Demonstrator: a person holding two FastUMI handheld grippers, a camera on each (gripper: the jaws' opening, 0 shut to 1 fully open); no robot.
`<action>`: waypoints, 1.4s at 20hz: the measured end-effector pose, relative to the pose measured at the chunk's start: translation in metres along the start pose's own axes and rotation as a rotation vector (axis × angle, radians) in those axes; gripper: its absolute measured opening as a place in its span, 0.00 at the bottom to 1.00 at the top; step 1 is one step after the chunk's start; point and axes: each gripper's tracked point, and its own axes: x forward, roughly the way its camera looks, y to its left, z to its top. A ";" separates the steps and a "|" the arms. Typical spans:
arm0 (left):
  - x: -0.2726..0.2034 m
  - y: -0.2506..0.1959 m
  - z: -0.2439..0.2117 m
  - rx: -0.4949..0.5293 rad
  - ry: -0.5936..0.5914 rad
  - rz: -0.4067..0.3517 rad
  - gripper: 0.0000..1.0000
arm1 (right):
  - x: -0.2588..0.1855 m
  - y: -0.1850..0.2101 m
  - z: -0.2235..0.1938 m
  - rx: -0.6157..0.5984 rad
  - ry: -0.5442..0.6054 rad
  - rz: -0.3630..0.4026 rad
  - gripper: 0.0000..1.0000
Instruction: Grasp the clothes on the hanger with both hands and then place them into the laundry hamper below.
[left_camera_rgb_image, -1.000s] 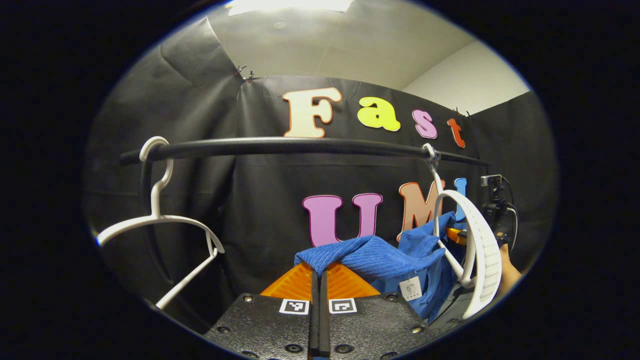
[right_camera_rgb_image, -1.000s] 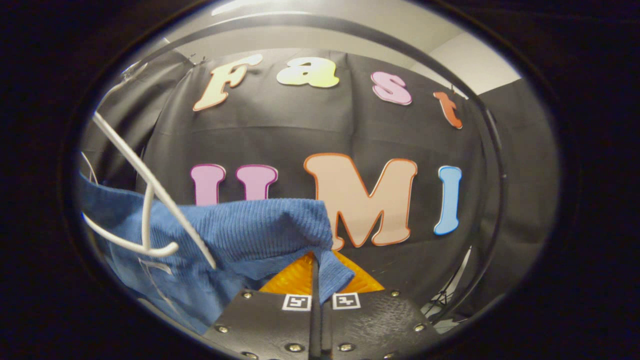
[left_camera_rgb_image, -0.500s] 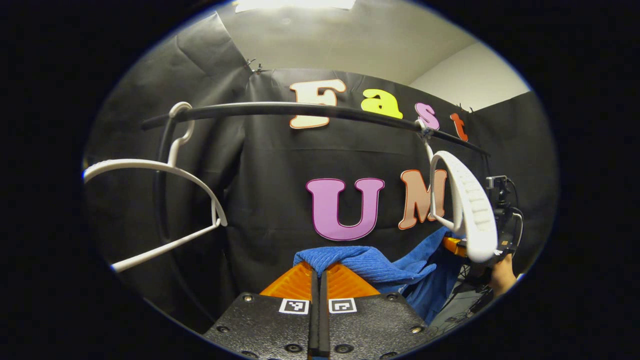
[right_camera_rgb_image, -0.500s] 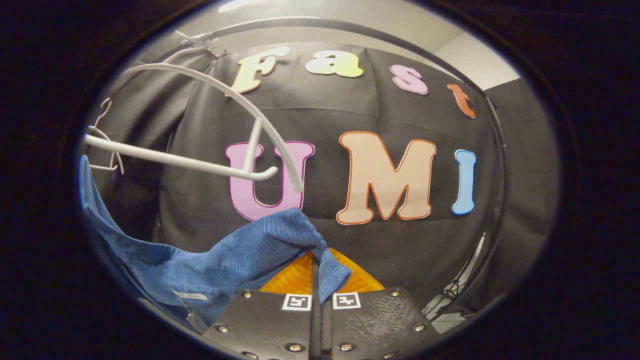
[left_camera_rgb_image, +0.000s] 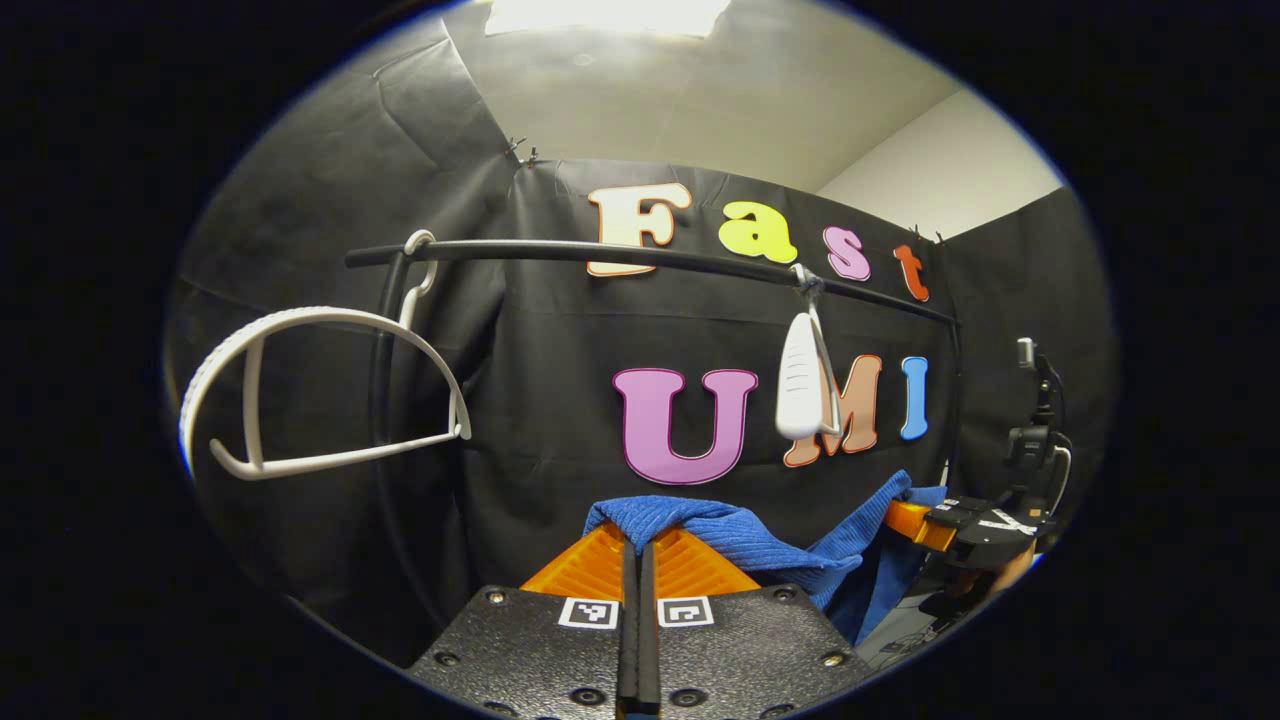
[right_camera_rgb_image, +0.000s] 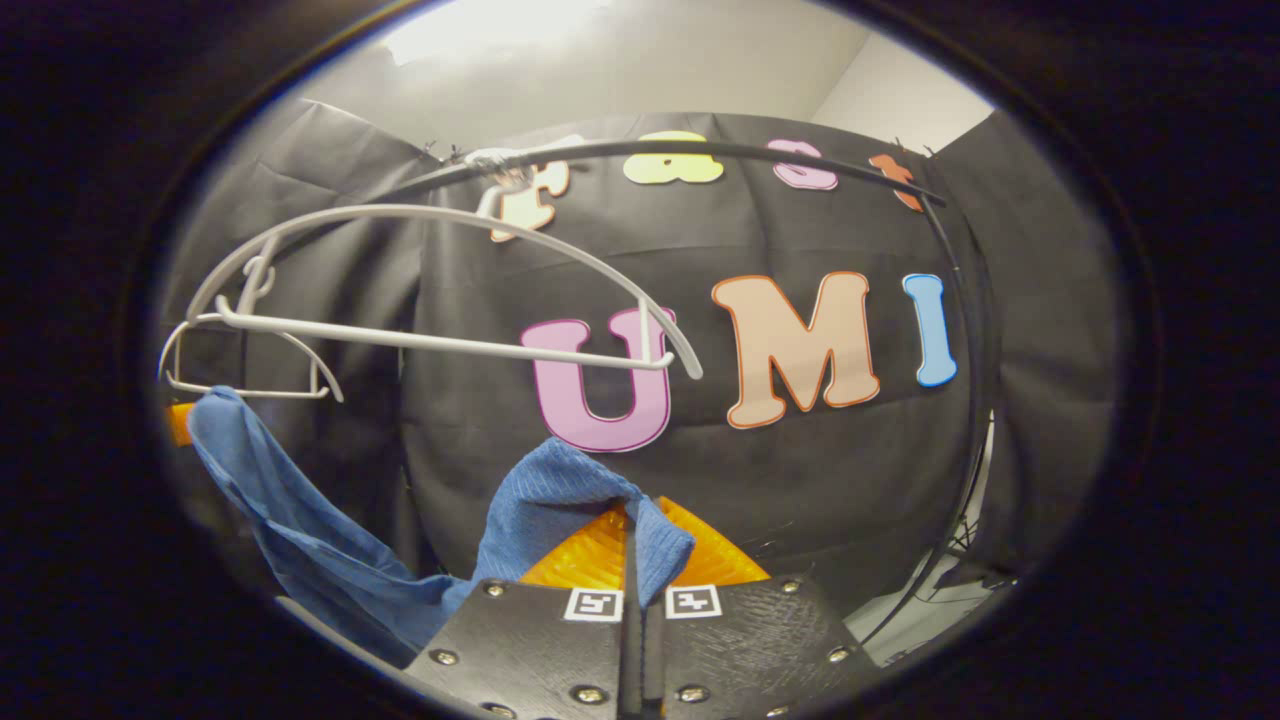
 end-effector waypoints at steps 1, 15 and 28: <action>-0.004 -0.005 0.000 -0.007 0.000 -0.006 0.00 | -0.011 0.001 0.000 0.001 -0.001 0.003 0.01; -0.021 -0.074 0.022 -0.061 -0.068 -0.091 0.00 | -0.083 0.028 0.063 0.005 -0.114 0.069 0.00; 0.027 -0.115 -0.043 -0.077 -0.061 -0.075 0.00 | -0.047 -0.008 0.016 0.038 -0.082 0.005 0.01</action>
